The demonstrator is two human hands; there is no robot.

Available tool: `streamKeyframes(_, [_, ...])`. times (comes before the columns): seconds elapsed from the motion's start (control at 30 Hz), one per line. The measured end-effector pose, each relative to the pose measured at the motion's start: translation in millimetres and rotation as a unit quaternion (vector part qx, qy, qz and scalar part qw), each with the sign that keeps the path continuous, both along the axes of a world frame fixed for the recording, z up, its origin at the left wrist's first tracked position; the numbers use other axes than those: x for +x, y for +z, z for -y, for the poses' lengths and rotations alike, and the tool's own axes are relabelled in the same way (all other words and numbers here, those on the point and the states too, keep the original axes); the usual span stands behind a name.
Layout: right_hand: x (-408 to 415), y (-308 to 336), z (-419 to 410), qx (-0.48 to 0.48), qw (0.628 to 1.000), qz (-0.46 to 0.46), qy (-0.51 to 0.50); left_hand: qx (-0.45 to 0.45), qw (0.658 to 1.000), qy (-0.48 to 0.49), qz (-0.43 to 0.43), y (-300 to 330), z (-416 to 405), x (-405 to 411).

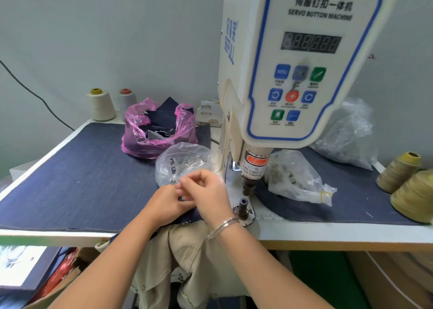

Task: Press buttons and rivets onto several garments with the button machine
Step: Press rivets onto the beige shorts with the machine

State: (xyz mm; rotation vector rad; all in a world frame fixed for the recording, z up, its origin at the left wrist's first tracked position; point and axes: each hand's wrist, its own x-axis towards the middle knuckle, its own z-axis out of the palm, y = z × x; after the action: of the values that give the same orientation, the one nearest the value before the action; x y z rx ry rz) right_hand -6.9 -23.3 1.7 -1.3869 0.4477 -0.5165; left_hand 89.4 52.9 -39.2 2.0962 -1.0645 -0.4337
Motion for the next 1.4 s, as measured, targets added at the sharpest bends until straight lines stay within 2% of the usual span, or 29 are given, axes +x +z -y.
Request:
streamKeyframes(0.07, [-39,4,-3,0.0,0.999,0.015,0.038,-0.005,1.0,0.0,-0.01,-1,0,1])
streamKeyframes(0.13, [-84,7,6,-0.057,0.998,-0.019,0.034,-0.009,1.0,0.012,-0.011,-4,0,3])
streamKeyframes(0.23, [-138,12,49,-0.129,0.981,-0.108,-0.094,0.005,1.0,0.021,0.01,-9,1,5])
streamKeyframes(0.33, [-157,5,105,-0.216,0.931,-0.234,-0.18,0.012,1.0,0.022,0.01,-11,2,6])
streamKeyframes(0.43, [-152,-18,143,-0.318,0.872,-0.342,-0.149,0.014,0.999,0.028,0.011,-11,1,6])
streamKeyframes(0.53, [-142,-35,157,-0.373,0.823,-0.404,-0.141,0.012,0.999,0.03,0.016,-10,1,6])
streamKeyframes(0.77, [-142,-48,165,-0.504,0.75,-0.396,-0.165,0.017,0.999,0.031,0.021,-10,2,7])
streamKeyframes(0.8, [-143,-50,166,-0.509,0.752,-0.386,-0.163,0.017,0.999,0.031,0.022,-10,2,6])
streamKeyframes(0.93, [-154,-54,169,-0.472,0.813,-0.293,-0.173,0.023,0.999,0.037,0.017,-10,2,5])
streamKeyframes(1.0, [-159,-54,171,-0.483,0.819,-0.266,-0.159,0.021,0.999,0.038,0.011,-10,2,5])
streamKeyframes(1.1, [-164,-54,173,-0.524,0.805,-0.25,-0.121,0.019,0.999,0.039,0.008,-9,2,4])
streamKeyframes(1.23, [-163,-55,173,-0.576,0.77,-0.254,-0.103,0.018,0.999,0.041,0.009,-8,2,4])
streamKeyframes(1.4, [-160,-53,178,-0.603,0.734,-0.302,-0.078,0.017,0.999,0.042,0.003,-8,2,4])
